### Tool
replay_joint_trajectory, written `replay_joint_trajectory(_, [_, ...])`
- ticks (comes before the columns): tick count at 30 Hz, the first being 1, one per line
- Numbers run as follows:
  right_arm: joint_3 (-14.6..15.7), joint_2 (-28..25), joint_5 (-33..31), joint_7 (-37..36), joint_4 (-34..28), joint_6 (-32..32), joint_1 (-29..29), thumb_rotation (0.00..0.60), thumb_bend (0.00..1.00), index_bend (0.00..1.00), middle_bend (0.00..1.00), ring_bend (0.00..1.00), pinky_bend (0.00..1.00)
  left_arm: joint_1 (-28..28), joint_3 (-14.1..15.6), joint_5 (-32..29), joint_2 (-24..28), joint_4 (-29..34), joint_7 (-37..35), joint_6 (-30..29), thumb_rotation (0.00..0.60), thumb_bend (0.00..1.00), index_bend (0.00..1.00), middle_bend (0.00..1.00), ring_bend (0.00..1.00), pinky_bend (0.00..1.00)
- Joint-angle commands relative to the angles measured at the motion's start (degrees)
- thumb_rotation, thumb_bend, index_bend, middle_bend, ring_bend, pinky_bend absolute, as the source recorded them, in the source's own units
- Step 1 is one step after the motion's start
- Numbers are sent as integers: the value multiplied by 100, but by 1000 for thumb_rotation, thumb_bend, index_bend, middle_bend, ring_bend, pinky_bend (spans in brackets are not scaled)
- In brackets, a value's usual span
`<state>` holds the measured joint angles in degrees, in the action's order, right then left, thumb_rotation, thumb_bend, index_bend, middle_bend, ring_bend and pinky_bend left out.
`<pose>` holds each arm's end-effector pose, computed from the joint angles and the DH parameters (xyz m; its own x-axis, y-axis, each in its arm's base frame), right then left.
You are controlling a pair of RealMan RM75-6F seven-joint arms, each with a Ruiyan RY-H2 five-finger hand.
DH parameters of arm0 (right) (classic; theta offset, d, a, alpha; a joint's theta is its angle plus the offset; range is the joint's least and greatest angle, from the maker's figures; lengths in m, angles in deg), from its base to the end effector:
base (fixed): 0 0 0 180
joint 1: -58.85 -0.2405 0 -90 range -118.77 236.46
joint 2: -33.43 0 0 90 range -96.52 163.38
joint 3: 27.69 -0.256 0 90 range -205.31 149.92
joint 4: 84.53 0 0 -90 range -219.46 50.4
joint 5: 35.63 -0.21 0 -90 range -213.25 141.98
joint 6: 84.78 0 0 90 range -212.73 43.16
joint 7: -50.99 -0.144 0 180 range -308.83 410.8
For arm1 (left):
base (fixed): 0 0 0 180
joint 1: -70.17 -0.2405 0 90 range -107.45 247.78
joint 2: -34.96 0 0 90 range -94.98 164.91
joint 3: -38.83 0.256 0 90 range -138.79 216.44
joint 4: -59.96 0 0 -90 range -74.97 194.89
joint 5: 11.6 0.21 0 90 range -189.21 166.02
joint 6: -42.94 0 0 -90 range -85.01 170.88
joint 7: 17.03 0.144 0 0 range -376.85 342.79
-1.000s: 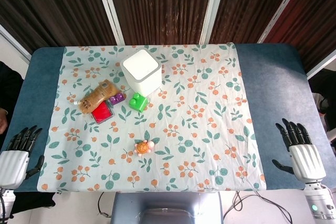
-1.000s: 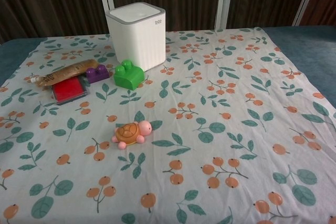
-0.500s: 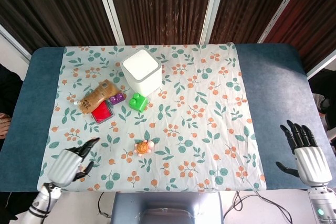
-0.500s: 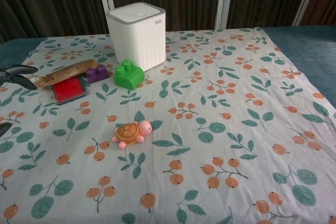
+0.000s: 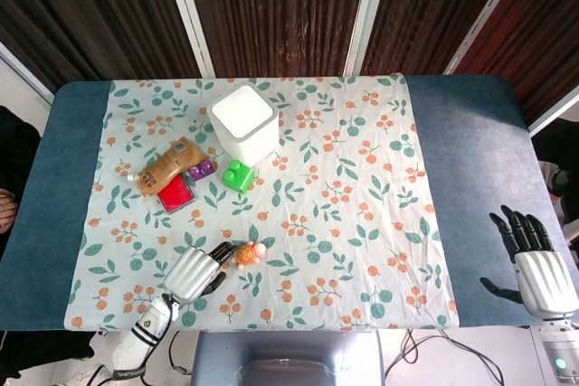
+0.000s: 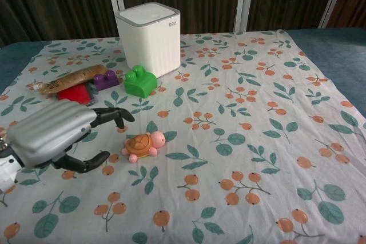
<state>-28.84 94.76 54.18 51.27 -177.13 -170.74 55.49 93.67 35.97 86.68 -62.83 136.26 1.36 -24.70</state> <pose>-0.3112 -0.1665 0.1684 0.4453 -0.0244 0.8950 -0.8947 -0.0504 0.4438 -0.1833 0.2375 -0.0527 0.5222 0.0708 0.8499 0.7230 -0.5653 -0.3971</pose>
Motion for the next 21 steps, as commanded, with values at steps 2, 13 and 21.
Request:
replay_joint_trajectory(2, [9, -49, 7, -69, -16, -6, 14, 600, 180, 0, 0, 0, 0, 141, -93, -249, -289, -221, 171, 176, 600, 385, 207, 272, 959, 1000])
replay_joint_trajectory(13, [-28, -136, -64, -213, -55, -29, 47, 600, 180, 0, 0, 0, 0, 311, -106, -455, -759, -636, 561, 141, 600, 361, 254, 304, 959, 1000])
replay_joint_trajectory(21, [-26, -201, -78, -300, -101, -8, 56, 600, 180, 0, 0, 0, 0, 418, -203, -780, -1010, -737, 855, 267, 600, 357, 257, 319, 959, 1000])
